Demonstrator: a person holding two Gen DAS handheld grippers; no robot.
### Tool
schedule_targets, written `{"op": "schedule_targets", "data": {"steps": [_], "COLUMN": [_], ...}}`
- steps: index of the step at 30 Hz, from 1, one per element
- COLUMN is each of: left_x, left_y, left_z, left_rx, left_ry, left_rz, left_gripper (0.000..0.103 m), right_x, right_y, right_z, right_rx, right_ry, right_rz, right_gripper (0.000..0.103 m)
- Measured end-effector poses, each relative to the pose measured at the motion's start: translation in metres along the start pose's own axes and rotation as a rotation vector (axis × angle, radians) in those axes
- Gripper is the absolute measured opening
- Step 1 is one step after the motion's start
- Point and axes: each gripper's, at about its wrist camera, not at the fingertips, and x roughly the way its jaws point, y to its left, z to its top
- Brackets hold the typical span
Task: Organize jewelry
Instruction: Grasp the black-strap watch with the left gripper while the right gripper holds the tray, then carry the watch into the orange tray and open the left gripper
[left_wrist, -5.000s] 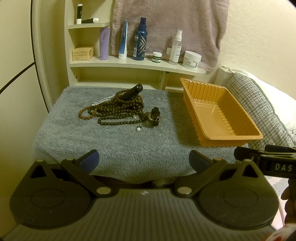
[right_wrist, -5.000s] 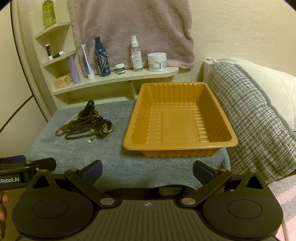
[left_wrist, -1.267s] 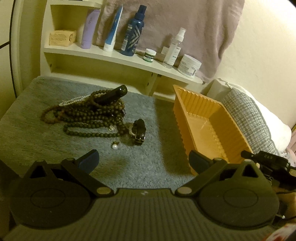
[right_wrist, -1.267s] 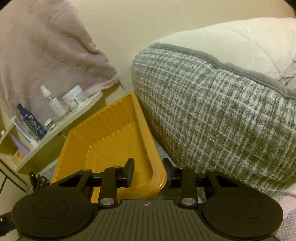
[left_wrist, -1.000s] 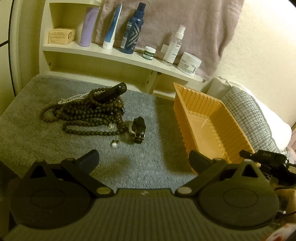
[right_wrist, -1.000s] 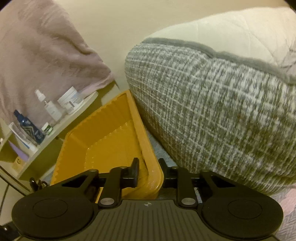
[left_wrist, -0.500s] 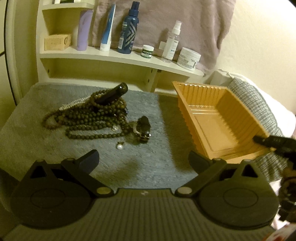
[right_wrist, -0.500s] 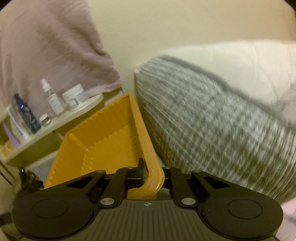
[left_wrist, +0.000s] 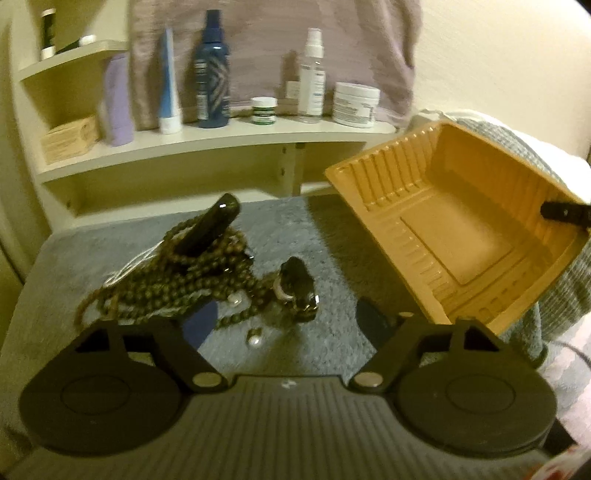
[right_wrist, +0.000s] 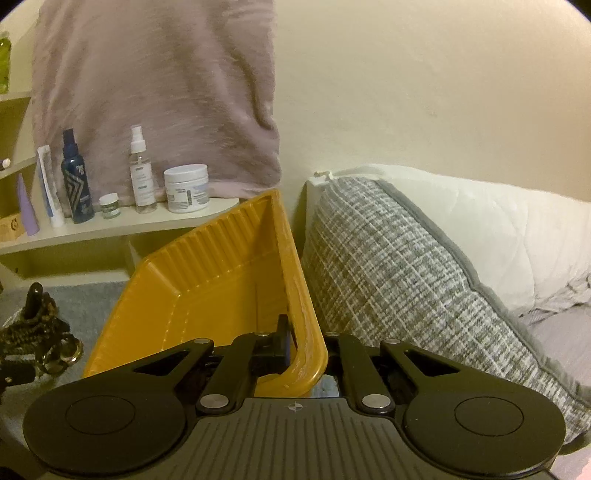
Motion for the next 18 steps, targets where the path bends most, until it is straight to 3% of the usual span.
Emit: {"op": "schedule_targets", "data": {"steps": [2, 6, 8, 13, 18], "left_x": [0.007, 0.019, 0.022, 0.03, 0.031], "left_y": [-0.003, -0.008, -0.011, -0.012, -0.011], "left_z": [0.002, 0.004, 0.004, 0.005, 0.007], "left_rx": [0.017, 0.034, 0.043, 0.054, 0.045], "left_ry": [0.003, 0.007, 0.011, 0.045, 0.057], "left_rz": [-0.009, -0.001, 0.006, 0.026, 0.021], "left_gripper": [0.058, 0.047, 0.035, 0.018, 0.014], "right_x": [0.0, -0.002, -0.003, -0.003, -0.003], "right_y": [0.003, 0.008, 0.01, 0.011, 0.012], "right_z": [0.002, 0.004, 0.004, 0.004, 0.006], "right_rx": [-0.017, -0.038, -0.045, -0.051, -0.07], "right_ry": [-0.003, -0.006, -0.009, -0.006, -0.003], "right_rz": [-0.005, -0.013, -0.018, -0.018, -0.014], "right_gripper": [0.006, 0.006, 0.006, 0.006, 0.006]}}
